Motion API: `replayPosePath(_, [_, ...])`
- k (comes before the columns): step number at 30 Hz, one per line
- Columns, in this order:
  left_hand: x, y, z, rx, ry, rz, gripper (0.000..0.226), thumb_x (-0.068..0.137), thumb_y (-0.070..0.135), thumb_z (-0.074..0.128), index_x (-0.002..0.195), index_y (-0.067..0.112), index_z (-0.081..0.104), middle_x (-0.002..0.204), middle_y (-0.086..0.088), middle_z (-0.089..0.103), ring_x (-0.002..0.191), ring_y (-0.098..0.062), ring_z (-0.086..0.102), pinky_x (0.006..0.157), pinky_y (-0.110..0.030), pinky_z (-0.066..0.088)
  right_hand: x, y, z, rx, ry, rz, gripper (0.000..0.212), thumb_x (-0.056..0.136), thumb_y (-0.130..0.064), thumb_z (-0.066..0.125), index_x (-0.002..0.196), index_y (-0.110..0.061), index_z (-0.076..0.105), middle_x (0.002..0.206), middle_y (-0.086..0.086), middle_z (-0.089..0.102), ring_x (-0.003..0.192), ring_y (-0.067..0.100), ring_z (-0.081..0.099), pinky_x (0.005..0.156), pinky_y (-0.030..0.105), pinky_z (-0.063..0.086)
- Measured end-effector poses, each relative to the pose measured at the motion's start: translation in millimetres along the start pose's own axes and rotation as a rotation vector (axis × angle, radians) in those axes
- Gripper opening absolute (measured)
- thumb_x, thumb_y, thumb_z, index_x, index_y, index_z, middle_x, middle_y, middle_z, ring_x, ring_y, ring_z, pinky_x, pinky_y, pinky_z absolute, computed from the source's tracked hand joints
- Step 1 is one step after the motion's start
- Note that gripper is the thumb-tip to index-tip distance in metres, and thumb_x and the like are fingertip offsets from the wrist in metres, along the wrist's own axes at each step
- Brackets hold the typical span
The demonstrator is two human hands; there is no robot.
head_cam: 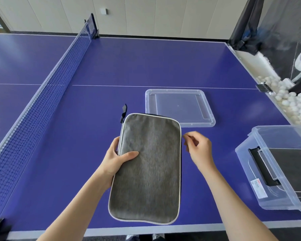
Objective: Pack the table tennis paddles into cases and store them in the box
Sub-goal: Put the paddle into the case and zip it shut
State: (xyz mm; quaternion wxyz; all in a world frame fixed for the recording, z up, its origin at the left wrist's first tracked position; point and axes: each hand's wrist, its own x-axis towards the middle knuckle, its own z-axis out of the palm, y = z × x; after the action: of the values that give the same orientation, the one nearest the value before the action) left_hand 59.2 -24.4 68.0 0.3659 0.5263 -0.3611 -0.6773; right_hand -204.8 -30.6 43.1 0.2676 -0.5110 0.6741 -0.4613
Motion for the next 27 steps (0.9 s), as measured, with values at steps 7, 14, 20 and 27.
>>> replayPosePath(7, [-4.0, -3.6, -11.0, 0.229, -0.184, 0.042, 0.066, 0.063, 0.009, 0.082, 0.117, 0.031, 0.050, 0.099, 0.003, 0.072, 0.091, -0.023, 0.071, 0.070, -0.036, 0.059, 12.4, -7.9, -8.1, -0.040, -0.115, 0.038, 0.011, 0.090, -0.003, 0.058, 0.084, -0.010, 0.065, 0.073, -0.001, 0.065, 0.060, 0.009, 0.057, 0.064, 0.022, 0.048])
replayPosePath(14, [7.0, -1.7, -21.0, 0.588, -0.228, 0.165, 0.065, 0.067, 0.015, 0.085, 0.117, 0.035, 0.049, 0.103, 0.008, 0.069, 0.094, -0.012, 0.068, 0.080, -0.031, 0.056, 15.0, -17.9, 2.0, -0.022, -0.213, 0.046, 0.014, 0.090, -0.002, 0.057, 0.086, -0.012, 0.065, 0.077, 0.004, 0.066, 0.061, 0.005, 0.059, 0.059, 0.010, 0.046])
replayPosePath(20, [14.4, 5.2, -14.6, 0.910, -0.244, 0.210, 0.064, 0.066, 0.027, 0.082, 0.113, 0.044, 0.043, 0.092, 0.013, 0.068, 0.076, -0.004, 0.065, 0.062, -0.018, 0.052, 13.3, -38.3, 16.9, -0.039, -0.251, -0.025, 0.014, 0.089, 0.000, 0.058, 0.086, -0.013, 0.065, 0.076, 0.000, 0.066, 0.060, -0.005, 0.058, 0.061, 0.007, 0.045])
replayPosePath(27, [22.9, 2.7, -7.9, 1.062, -0.286, 0.211, 0.066, 0.066, 0.034, 0.079, 0.120, 0.040, 0.041, 0.090, 0.010, 0.067, 0.073, -0.008, 0.063, 0.049, -0.010, 0.043, 6.1, -56.5, 40.1, -0.013, -0.262, -0.095, 0.010, 0.085, -0.002, 0.062, 0.085, -0.011, 0.066, 0.068, -0.006, 0.062, 0.061, 0.001, 0.057, 0.061, 0.008, 0.044])
